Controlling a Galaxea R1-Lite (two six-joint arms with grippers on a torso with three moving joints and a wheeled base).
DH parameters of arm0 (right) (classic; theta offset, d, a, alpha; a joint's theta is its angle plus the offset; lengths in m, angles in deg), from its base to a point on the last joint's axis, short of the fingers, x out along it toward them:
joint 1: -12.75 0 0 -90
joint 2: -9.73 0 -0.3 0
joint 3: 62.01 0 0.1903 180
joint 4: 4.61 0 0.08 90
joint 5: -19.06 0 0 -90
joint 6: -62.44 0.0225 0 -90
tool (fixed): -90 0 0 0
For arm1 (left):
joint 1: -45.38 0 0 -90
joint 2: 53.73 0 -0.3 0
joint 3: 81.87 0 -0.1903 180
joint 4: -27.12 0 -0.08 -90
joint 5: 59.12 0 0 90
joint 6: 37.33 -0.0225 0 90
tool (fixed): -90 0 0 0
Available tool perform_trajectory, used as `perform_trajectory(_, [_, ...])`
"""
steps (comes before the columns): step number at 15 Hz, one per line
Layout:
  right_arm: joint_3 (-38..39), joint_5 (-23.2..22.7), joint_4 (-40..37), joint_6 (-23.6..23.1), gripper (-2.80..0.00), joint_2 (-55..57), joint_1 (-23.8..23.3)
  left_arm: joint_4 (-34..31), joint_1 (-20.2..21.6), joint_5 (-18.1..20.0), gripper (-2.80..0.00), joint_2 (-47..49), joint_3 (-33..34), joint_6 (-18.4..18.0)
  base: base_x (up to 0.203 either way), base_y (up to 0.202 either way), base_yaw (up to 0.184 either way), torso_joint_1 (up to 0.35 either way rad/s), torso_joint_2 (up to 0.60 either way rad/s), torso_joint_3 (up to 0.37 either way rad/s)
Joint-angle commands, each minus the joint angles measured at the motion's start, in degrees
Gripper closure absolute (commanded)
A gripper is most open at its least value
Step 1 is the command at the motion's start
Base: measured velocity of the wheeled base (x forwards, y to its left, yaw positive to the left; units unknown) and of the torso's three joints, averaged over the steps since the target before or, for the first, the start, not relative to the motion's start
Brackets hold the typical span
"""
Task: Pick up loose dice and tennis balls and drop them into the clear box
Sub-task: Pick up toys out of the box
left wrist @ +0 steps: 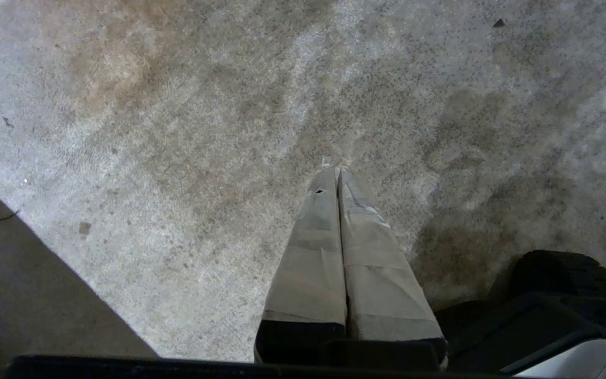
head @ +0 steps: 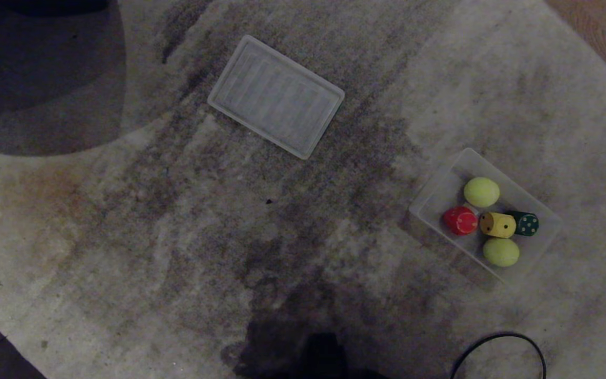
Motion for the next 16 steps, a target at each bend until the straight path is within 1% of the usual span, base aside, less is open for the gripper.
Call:
perform_trajectory(1, [-0.1,0.0,-0.4,0.0,0.0,-1.8,0.1,0.0,0.0,0.0,0.0,0.1,0.1,0.0,0.0,0.0,0.0,0.0,0.0,0.0])
perform_trajectory(3, [0.1,0.0,-0.1,0.0,0.0,-1.8,0.1,0.0,0.0,0.0,0.0,0.1,0.1,0.0,0.0,0.0,0.0,0.0,0.0,0.0])
perform_trajectory(5, [0.2,0.0,0.2,-1.8,0.0,-1.8,0.1,0.0,0.0,0.0,0.0,0.1,0.1,0.0,0.0,0.0,0.0,0.0,0.0,0.0])
perform_trajectory(9, [0.2,0.0,-0.2,-2.4,0.0,-1.8,0.1,0.0,0.0,0.1,0.0,0.1,0.1,-0.2,0.0,0.0,0.0,0.0,0.0,0.0])
perform_trajectory(11, [0.2,-0.2,-0.2,-3.1,0.0,-1.8,0.1,0.0,0.0,1.0,0.0,0.1,0.1,-2.9,0.0,0.0,0.0,0.0,0.0,0.0])
perform_trajectory(13, [0.2,-0.1,-0.2,-2.9,0.0,-1.8,-0.2,0.0,0.0,1.3,0.0,0.1,0.1,-3.3,0.0,0.0,0.0,0.0,0.0,0.0])
perform_trajectory(16, [0.1,-0.1,-0.6,-3.2,0.0,-1.8,-0.3,0.0,0.0,1.1,0.0,0.1,0.1,-3.0,0.0,0.0,0.0,0.0,0.0,0.0])
